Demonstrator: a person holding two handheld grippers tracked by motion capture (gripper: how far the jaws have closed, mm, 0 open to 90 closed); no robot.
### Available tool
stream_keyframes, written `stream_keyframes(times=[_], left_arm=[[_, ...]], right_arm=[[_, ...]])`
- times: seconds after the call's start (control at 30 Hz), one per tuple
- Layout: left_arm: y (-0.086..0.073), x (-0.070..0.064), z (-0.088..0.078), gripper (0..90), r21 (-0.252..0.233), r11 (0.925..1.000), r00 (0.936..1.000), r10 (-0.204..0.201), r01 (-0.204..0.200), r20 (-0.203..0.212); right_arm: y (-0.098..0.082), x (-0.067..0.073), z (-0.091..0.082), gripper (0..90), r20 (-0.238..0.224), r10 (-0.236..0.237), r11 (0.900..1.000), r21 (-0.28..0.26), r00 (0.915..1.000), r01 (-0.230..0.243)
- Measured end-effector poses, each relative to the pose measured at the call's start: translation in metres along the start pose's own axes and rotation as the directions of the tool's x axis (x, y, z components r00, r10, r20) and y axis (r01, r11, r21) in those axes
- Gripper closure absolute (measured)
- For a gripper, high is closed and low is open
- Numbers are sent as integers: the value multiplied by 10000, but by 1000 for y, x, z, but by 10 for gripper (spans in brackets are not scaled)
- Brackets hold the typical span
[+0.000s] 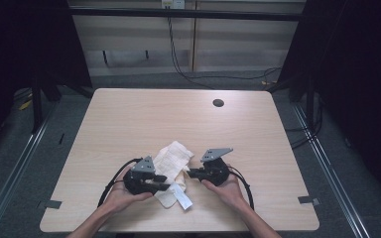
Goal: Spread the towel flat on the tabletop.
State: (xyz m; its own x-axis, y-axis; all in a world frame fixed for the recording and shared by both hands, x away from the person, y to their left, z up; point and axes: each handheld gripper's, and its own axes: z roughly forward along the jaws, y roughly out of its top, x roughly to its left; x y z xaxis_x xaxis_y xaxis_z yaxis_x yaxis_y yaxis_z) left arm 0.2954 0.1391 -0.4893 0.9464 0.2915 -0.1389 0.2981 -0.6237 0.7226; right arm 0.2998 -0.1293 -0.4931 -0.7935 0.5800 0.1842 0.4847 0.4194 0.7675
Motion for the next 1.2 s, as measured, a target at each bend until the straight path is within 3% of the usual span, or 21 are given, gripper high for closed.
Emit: stream_keyframes(times=[0.1, 0.23, 0.33, 0.53, 0.6, 0.7, 0.73, 0.93, 1.1, 1.17, 1.2], left_arm=[[-3, -3, 2, 678, 284, 9991, 9995, 307, -306, -38], [-7, -1, 4, 654, 107, 9999, 10000, 60, -60, -32], [-7, -2, 3, 651, 236, 9996, 9999, 123, -120, -116], [-4, -3, -7, 654, -120, 9994, 9989, 306, -310, -343], [-5, 0, -11, 659, -270, 9994, 9988, 183, -195, -454], [-9, 5, -7, 635, -31, 9999, 9985, 138, -140, -539], [-10, 5, -6, 611, 167, 9997, 9966, 168, -155, -811], [-10, 6, -6, 596, 175, 9997, 9969, 184, -171, -771], [-5, 0, -10, 602, -172, 9987, 9960, 467, -481, -759], [-4, -3, -9, 642, -117, 9974, 9925, 689, -704, -1009], [-5, -3, -8, 665, -90, 9973, 9941, 724, -734, -807]], right_arm=[[-1, 1, -1, 870, -6, -23, 10000, 4, 10000, 23], [-1, 2, -1, 870, -2, -4, 10000, 32, 10000, 4], [-1, 2, -1, 870, -50, 6, 10000, 86, 10000, -6], [-1, 1, -3, 866, -8, 78, 10000, 49, 10000, -78], [-1, 0, -3, 864, 12, 69, 10000, 39, 10000, -69], [-1, 0, -3, 862, -16, 79, 10000, 19, 10000, -79], [-1, 0, -3, 862, -4, 58, 10000, 25, 10000, -58], [-1, -3, -4, 863, -67, 218, 9997, 60, 9997, -218], [-1, -4, -2, 861, -87, 185, 9998, 62, 9998, -185], [-1, -4, -1, 857, -68, 261, 9996, 93, 9996, -260], [-2, -5, -1, 852, -30, 276, 9996, 113, 9996, -276]])
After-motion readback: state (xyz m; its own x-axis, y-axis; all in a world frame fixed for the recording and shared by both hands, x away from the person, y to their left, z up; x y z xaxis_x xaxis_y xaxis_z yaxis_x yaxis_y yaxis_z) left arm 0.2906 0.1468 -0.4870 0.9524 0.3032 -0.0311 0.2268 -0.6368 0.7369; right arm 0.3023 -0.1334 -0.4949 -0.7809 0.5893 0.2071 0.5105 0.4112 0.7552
